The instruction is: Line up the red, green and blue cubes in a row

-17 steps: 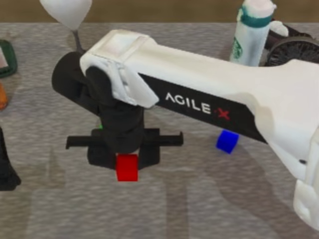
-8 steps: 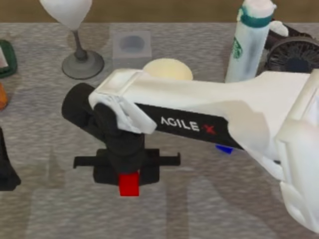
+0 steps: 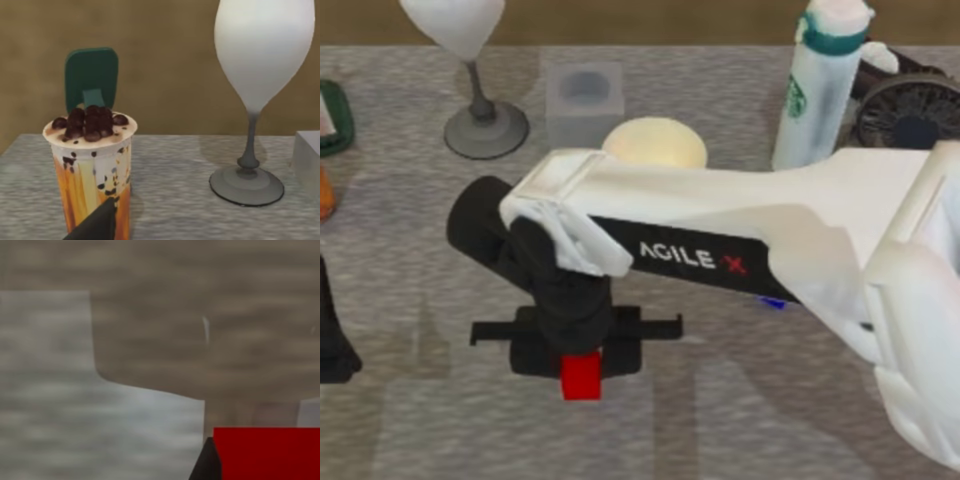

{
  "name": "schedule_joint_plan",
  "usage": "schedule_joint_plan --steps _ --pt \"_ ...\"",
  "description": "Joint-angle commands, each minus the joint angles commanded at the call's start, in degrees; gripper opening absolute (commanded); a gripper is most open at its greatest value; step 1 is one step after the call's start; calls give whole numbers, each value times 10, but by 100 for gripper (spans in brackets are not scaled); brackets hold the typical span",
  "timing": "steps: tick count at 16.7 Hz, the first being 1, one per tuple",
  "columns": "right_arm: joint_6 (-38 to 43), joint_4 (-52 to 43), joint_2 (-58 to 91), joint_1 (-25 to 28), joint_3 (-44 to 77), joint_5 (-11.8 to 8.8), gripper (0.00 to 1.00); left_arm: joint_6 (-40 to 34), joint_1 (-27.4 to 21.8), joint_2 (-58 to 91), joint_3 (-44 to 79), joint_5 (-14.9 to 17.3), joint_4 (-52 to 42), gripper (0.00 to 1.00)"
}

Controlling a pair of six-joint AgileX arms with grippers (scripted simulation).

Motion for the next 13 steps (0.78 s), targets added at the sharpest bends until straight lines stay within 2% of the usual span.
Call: schedule_joint_plan --steps 10,13 --pt "0 0 0 0 0 0 98 0 0 0 0 0 0 100" --pt "0 0 0 0 0 0 100 0 0 0 0 0 0 100"
